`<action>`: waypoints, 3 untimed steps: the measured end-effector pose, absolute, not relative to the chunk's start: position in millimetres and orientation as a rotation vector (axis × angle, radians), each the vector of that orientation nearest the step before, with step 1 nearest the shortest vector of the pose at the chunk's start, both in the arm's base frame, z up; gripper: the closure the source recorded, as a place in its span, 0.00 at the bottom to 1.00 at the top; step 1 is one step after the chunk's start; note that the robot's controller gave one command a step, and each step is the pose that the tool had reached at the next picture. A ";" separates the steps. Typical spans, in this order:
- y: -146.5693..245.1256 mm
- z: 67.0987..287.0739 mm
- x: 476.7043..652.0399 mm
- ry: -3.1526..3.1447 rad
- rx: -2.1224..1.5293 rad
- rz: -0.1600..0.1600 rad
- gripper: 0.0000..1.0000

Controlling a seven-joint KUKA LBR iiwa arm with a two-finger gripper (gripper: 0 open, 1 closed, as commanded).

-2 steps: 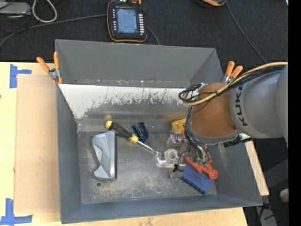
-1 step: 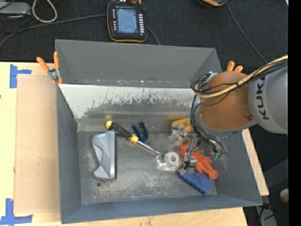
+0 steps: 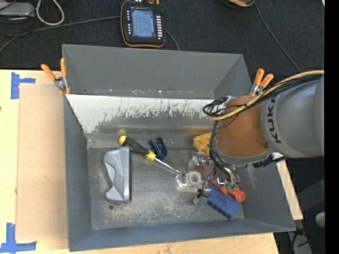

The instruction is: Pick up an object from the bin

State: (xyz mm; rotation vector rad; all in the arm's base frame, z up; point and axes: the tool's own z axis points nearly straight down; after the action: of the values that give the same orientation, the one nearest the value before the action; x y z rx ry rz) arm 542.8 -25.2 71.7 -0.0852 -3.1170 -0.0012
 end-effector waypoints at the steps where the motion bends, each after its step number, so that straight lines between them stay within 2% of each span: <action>1: -19.1 69.7 550.8 -3.143 0.008 -0.006 0.00; 2: -12.3 70.4 535.2 -3.122 -0.157 -0.003 1.00; 3: -12.4 70.4 535.2 -3.122 -0.158 -0.003 1.00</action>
Offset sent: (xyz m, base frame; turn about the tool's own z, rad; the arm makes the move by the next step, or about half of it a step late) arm -0.0085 0.0127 -0.0017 0.0457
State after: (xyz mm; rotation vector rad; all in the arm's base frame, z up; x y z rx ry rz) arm 535.2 -12.4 70.4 -0.1578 -3.1219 -0.0032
